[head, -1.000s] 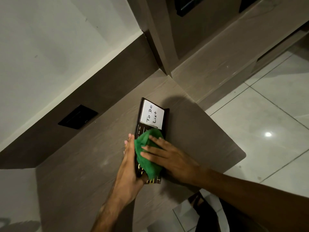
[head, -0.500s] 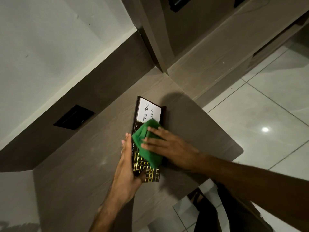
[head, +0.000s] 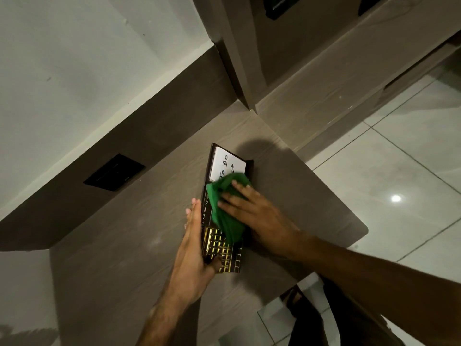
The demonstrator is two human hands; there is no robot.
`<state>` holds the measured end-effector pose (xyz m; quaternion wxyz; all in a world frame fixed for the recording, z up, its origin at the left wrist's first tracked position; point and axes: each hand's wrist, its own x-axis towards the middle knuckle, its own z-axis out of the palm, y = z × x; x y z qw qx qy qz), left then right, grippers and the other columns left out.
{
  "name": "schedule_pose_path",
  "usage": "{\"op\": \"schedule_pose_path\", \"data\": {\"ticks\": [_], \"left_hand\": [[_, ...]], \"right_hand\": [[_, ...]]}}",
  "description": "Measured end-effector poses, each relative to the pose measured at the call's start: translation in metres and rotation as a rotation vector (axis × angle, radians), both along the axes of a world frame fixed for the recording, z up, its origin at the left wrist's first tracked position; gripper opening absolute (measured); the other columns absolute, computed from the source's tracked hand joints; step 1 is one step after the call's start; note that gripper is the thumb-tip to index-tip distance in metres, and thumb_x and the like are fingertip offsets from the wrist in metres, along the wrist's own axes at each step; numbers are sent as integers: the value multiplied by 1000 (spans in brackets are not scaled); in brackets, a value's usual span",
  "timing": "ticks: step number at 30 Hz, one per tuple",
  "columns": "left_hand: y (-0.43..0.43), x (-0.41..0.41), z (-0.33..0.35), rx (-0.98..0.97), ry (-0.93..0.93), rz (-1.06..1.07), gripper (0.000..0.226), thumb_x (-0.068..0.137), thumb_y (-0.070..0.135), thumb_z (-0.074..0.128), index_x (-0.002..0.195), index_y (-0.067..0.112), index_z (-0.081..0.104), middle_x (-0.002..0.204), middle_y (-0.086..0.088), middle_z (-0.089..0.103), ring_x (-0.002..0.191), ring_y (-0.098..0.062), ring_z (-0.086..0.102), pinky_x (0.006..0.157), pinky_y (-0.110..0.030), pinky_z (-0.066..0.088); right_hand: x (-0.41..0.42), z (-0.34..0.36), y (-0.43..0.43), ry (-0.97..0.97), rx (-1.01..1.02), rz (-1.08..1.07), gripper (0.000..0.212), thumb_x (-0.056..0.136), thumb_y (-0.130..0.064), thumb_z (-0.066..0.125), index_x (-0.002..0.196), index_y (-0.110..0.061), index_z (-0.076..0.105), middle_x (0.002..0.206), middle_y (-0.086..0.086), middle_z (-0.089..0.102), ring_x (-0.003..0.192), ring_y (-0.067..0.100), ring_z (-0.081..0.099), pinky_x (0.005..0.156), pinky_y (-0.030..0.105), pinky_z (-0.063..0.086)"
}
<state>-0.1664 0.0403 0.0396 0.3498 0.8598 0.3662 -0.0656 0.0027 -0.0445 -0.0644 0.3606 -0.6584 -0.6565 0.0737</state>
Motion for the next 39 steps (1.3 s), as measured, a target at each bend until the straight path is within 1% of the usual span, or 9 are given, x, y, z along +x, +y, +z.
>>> {"op": "schedule_pose_path", "data": {"ticks": [3,6,10,15,19,23,29,35,39], "left_hand": [[0,0,1,-17,-11,13,129,75,2,78,142,47,-23,156,20,-15,149,-9,-13,123,-47,2],[0,2,1,-21,-17,15,130,74,5,80,143,46,-23,156,22,-14,150,-11,-12,124,-49,5],[1,1,-1,-24,-29,9,131,70,10,84,151,35,-16,163,12,-4,152,-15,-2,124,-46,15],[2,-1,-4,-14,-12,15,132,72,2,80,144,48,-21,156,23,-12,150,-8,-11,122,-41,4],[2,-1,-5,-9,1,11,132,72,3,80,145,46,-21,157,21,-11,150,-9,-9,120,-37,3],[2,0,-5,1,8,29,131,73,3,79,146,46,-21,158,17,-9,149,-8,-8,121,-39,4],[2,2,-2,-28,5,53,129,75,0,76,146,49,-20,161,13,-8,149,-8,-11,119,-42,1],[0,4,-1,-29,9,62,127,75,0,76,149,43,-17,163,8,-9,149,-9,-12,123,-47,5],[0,3,0,-20,1,55,130,74,-1,77,145,49,-20,158,15,-9,149,-9,-11,122,-43,3]], "right_hand": [[4,1,1,14,-38,-75,86,69,1,77,146,-13,39,150,10,42,145,31,16,116,51,18],[-15,-1,-16,-11,-12,25,87,67,-6,83,143,-13,43,148,10,45,143,33,20,113,53,19],[-20,10,1,-11,61,160,70,81,-6,62,146,-15,37,151,6,41,147,30,13,117,50,20],[9,3,-2,-14,-58,13,81,72,0,75,145,-14,41,152,8,40,145,32,17,114,52,25],[-2,1,-9,-81,-22,163,78,77,-4,75,145,-16,40,152,6,40,145,31,18,112,53,30],[33,30,21,-122,58,99,69,74,2,73,138,-11,51,145,11,49,140,37,31,114,49,25],[84,63,51,-90,-62,-77,72,77,5,65,144,-12,43,152,8,39,145,32,21,115,40,19],[41,64,27,-256,-64,134,61,77,-11,54,138,-16,50,147,8,46,141,36,30,112,49,20],[70,71,44,-227,-146,-2,71,78,-4,67,143,-19,43,152,4,40,145,30,23,113,49,23]]}}
